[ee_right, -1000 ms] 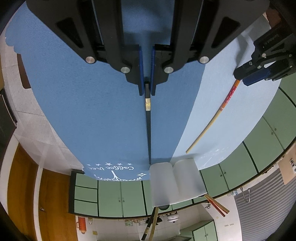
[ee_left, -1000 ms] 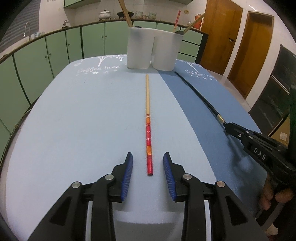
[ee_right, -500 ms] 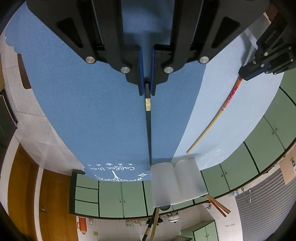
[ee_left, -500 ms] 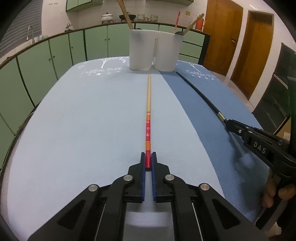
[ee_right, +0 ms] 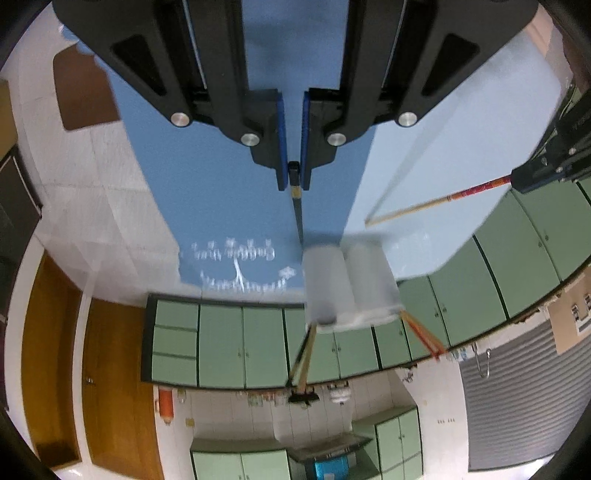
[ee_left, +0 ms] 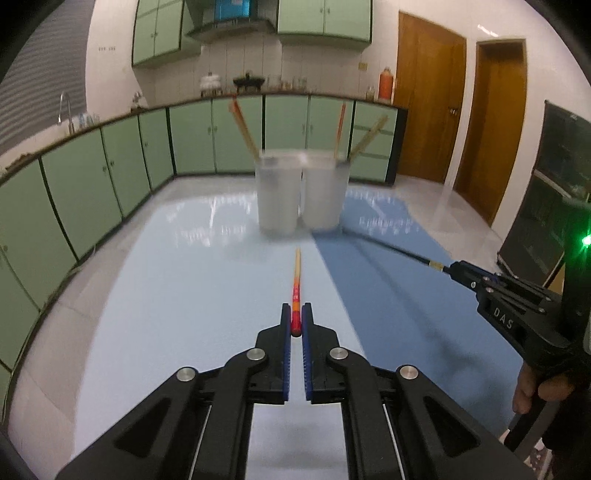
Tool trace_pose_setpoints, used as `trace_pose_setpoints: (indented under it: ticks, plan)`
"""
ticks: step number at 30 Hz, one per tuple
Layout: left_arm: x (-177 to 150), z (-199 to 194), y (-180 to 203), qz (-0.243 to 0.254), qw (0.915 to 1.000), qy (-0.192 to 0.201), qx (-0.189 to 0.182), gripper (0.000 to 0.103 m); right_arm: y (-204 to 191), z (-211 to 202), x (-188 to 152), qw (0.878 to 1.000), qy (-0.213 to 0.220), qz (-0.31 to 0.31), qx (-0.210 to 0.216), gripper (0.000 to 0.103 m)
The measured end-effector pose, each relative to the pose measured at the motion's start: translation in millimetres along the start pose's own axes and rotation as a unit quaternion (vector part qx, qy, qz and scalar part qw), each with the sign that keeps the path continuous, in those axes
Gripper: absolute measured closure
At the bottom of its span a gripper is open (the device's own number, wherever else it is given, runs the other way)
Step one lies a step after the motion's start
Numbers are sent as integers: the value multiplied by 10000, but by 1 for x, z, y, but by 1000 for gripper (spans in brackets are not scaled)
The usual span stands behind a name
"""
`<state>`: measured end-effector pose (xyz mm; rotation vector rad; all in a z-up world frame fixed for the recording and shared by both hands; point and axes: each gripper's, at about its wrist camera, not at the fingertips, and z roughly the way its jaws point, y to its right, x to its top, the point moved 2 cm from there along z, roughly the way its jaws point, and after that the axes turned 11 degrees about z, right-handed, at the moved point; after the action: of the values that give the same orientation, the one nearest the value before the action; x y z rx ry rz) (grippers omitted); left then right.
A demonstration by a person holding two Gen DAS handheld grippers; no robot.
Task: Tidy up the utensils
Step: 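Carry both chopsticks over the white holder and lower them in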
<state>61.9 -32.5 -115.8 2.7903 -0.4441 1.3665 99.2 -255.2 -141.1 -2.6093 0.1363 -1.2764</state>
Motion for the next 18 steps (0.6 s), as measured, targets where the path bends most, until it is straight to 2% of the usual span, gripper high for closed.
trace_pose_setpoints:
  ticks: [7, 11, 18]
  plan:
    - [46, -21, -10, 3, 9982, 593, 71, 98, -8, -21, 50, 9991, 354, -62, 216, 97]
    - [72, -20, -14, 46, 9966, 816, 78, 98, -12, -24, 82, 9985, 245, 39, 484, 97]
    - [100, -6, -19, 121, 9964, 843, 10, 98, -16, -19, 122, 9966, -161, 22, 802, 98]
